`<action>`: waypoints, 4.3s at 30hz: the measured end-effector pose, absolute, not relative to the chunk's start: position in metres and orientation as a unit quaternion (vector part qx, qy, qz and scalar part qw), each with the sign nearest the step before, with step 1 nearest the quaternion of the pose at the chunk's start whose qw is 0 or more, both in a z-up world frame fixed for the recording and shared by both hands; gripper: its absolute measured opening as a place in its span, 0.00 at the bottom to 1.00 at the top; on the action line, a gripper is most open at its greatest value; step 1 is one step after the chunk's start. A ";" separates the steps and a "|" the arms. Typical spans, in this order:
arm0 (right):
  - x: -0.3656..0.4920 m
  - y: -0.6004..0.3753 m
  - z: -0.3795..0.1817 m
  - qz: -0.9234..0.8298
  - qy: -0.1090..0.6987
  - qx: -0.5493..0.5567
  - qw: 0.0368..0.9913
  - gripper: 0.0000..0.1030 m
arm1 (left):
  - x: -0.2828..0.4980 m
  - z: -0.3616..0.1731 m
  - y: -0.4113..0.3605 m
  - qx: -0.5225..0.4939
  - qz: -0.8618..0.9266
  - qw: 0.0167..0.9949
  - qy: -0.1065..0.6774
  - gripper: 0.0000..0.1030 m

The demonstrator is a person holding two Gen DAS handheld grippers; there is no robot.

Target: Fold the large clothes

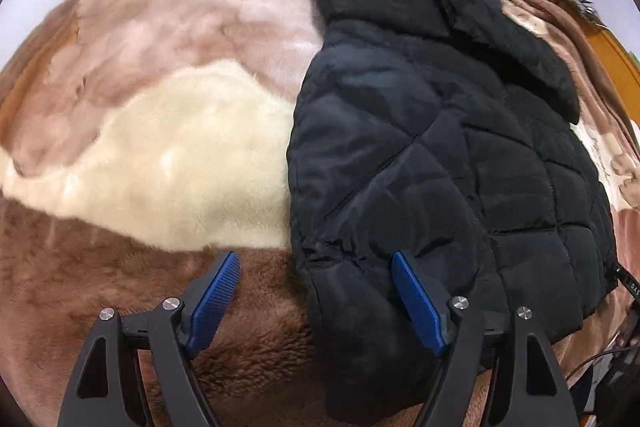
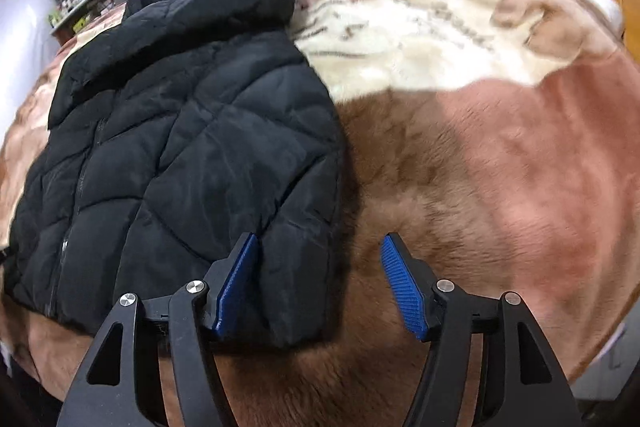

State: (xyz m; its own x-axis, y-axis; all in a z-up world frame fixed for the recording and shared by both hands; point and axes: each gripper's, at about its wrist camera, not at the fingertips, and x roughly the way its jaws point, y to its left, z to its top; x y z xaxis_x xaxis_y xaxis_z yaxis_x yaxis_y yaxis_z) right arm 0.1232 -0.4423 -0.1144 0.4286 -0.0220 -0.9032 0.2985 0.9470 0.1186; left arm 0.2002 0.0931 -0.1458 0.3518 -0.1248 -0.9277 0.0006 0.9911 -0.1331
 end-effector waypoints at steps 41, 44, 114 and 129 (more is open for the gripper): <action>0.053 -0.435 -0.047 -0.072 0.503 0.152 0.848 0.19 | 0.124 -0.080 0.091 -0.007 -0.100 0.840 0.534 0.17; 0.057 -0.434 -0.030 -0.077 0.491 0.127 0.858 0.20 | 0.131 -0.067 0.094 -0.005 -0.100 0.844 0.526 0.18; 0.630 -0.426 -0.081 0.059 0.496 0.184 0.846 0.12 | 0.719 -0.109 -0.018 -0.130 -0.089 0.809 0.566 0.00; 0.618 -0.425 -0.095 0.065 0.497 0.132 0.855 0.11 | 0.743 -0.089 -0.005 -0.250 -0.098 0.823 0.501 0.90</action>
